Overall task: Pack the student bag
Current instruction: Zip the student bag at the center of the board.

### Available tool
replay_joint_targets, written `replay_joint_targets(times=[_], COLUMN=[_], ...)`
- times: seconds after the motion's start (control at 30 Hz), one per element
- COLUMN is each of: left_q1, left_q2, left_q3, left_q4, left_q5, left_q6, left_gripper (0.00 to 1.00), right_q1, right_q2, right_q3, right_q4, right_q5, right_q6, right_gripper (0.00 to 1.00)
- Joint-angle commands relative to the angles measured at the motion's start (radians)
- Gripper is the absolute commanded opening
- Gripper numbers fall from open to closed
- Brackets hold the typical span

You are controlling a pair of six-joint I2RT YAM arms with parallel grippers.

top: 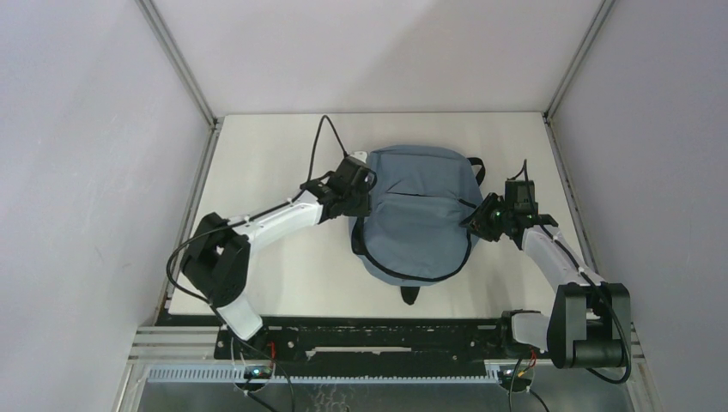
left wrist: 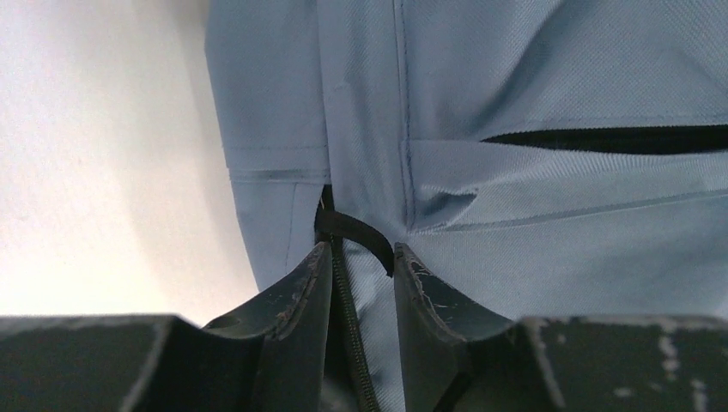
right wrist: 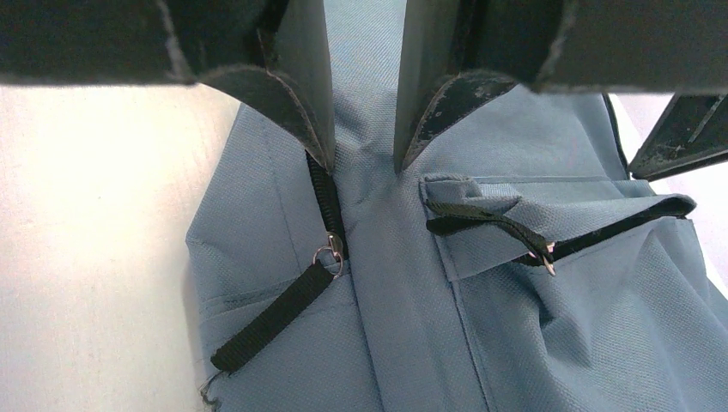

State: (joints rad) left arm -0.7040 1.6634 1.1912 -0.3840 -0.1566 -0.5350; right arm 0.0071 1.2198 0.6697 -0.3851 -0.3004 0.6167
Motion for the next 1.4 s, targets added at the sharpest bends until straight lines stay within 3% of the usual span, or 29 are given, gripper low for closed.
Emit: replay_joint_targets(times=[0.0, 0.27, 0.47, 0.67, 0.93, 1.17, 1.37], left_q1=[0.002, 0.001, 0.002, 0.003, 0.005, 0.008, 0.015], left_q2=[0.032, 0.040, 0.056, 0.098, 0.131, 0.119, 0.065], left_q3=[0.076, 0.087, 0.115, 0.162, 0.203, 0.202, 0.172], left_q4=[-0.006, -0.017, -0.031, -0.043, -0.059, -0.071, -0.081], left_q5=[-0.010, -0.038, -0.060, -0.099, -0.098, -0.102, -0.121], left_q6=[-0.014, -0.020, 0.005, 0.086, 0.118, 0.117, 0.127], left_gripper=[0.37, 0.36, 0.53, 0.50, 0.39, 0.01, 0.00], right_q1=[0.001, 0.001, 0.001, 0.001, 0.001, 0.001, 0.001], right_q2=[-0.006, -0.006, -0.008, -0.007, 0.000, 0.000, -0.063], right_q3=[0.004, 0.004, 0.004, 0.004, 0.004, 0.004, 0.006], right_q4=[0.034, 0.038, 0.038, 0.040, 0.048, 0.052, 0.034], right_q5=[-0.015, -0.018, -0.025, -0.035, -0.045, -0.044, -0.023], right_q6=[0.013, 0.019, 0.021, 0.028, 0.038, 0.041, 0.029], right_gripper=[0.39, 0.39, 0.39, 0.38, 0.38, 0.38, 0.38])
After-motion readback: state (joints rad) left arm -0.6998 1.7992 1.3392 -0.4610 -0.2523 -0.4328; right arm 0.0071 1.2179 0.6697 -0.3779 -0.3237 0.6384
